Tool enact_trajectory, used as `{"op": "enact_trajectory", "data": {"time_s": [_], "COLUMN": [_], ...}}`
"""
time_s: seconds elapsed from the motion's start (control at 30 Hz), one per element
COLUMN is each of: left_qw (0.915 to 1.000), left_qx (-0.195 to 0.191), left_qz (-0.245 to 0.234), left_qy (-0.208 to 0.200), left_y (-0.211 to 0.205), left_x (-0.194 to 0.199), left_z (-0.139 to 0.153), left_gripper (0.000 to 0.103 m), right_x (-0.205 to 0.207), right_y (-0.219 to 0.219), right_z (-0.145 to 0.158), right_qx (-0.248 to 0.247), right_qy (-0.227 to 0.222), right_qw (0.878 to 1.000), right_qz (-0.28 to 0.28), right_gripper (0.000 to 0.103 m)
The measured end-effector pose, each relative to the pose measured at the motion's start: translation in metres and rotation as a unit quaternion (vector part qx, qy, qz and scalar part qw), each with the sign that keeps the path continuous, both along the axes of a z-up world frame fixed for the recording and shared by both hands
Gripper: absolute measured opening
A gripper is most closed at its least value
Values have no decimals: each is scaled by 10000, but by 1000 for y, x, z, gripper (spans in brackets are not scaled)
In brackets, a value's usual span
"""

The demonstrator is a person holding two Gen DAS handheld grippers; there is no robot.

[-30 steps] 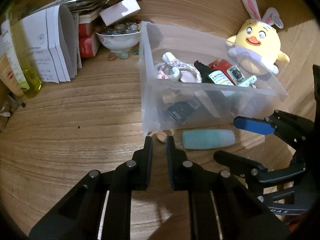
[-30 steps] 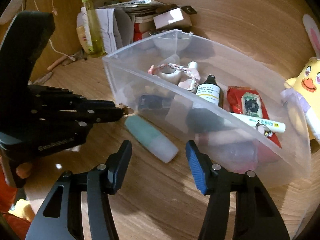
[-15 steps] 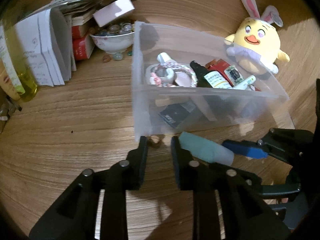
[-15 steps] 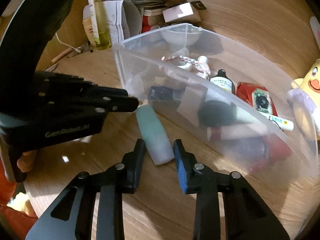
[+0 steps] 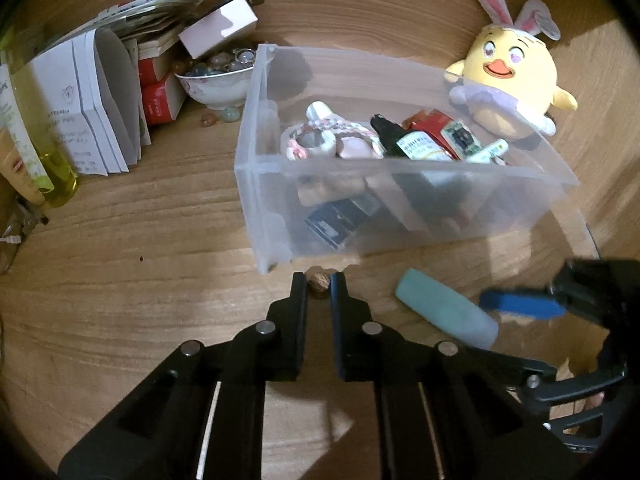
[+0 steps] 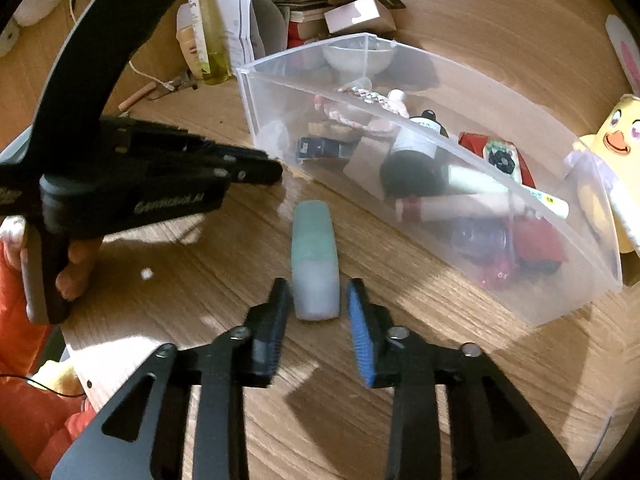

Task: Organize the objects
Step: 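Grasp the mint green tube with the right tool, then lift the mint green tube with the right tool and carry it over the bin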

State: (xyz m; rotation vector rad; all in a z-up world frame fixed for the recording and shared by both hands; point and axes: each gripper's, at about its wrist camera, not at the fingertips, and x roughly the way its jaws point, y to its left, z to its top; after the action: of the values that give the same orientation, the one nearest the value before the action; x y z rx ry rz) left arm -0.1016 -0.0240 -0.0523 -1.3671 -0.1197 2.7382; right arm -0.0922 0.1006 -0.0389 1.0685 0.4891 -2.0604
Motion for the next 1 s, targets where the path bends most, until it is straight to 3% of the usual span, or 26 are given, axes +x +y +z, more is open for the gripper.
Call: {"op": "enact_trajectory", "data": {"time_s": [0.07,0.27,0.5,0.63,0.67,1.0], "left_qw": [10000,9994,9995,9996,9996,9995], "left_qx": [-45,-313,-256,-267,-279,-206], "left_qz": [-62,-134,-150,-104,-93,92], "left_qy": [-3,-33,-51,2,23,241], "left_y": [3,8,7,7,7,0], "left_x": [7,21,19,15,14,26], "left_z": [0,0,0,0,0,11], "left_gripper": [10,12,30,26,13,12], "right_x": [-1,-8,-18,-16,-15,-1], "right_y": [-2,-6,-9,-10,-10,4], "right_z": [1,0,-3,-3,-3,14], "right_qx": [-29,-70,-132,-92,-83,-406], "right_qy": [23,16,39,145,164,380], "right_qw": [10000,10000,9996,9996,9997,9982], "right_qz": [-1,-62,-241,-203,-183,-221], "right_gripper": [42,43,42,23,23,23]}}
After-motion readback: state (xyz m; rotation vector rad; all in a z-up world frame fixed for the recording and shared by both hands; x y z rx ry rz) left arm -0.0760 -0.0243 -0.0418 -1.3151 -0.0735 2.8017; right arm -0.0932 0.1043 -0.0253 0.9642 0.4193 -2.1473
